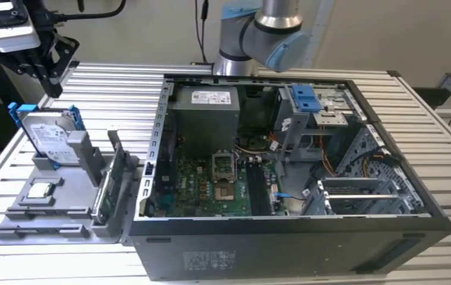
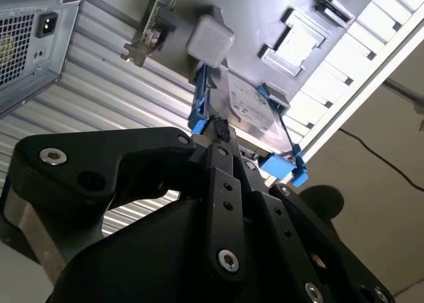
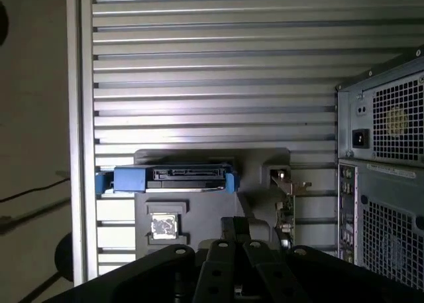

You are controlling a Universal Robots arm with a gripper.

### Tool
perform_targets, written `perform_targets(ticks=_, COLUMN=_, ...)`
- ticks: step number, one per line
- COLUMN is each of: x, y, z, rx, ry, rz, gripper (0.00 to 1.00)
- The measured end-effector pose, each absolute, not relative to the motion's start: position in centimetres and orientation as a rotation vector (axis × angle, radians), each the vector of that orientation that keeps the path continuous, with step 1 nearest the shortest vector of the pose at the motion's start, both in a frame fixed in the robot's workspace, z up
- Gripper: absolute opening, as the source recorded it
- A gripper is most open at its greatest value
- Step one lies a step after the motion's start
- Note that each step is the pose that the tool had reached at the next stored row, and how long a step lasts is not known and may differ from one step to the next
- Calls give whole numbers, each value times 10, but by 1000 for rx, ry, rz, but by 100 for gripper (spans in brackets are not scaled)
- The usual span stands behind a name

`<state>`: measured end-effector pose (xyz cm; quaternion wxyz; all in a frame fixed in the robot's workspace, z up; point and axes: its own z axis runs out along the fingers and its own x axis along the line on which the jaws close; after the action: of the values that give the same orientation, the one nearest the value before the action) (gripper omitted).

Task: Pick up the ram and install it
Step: 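Reach for the ram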

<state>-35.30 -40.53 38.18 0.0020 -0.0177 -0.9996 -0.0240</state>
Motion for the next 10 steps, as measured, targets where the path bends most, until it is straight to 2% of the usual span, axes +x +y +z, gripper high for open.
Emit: perform_targets(ticks=10, x=-365, y=-405, z=380, rx=-55, ry=-3132, rz=-75, gripper=11)
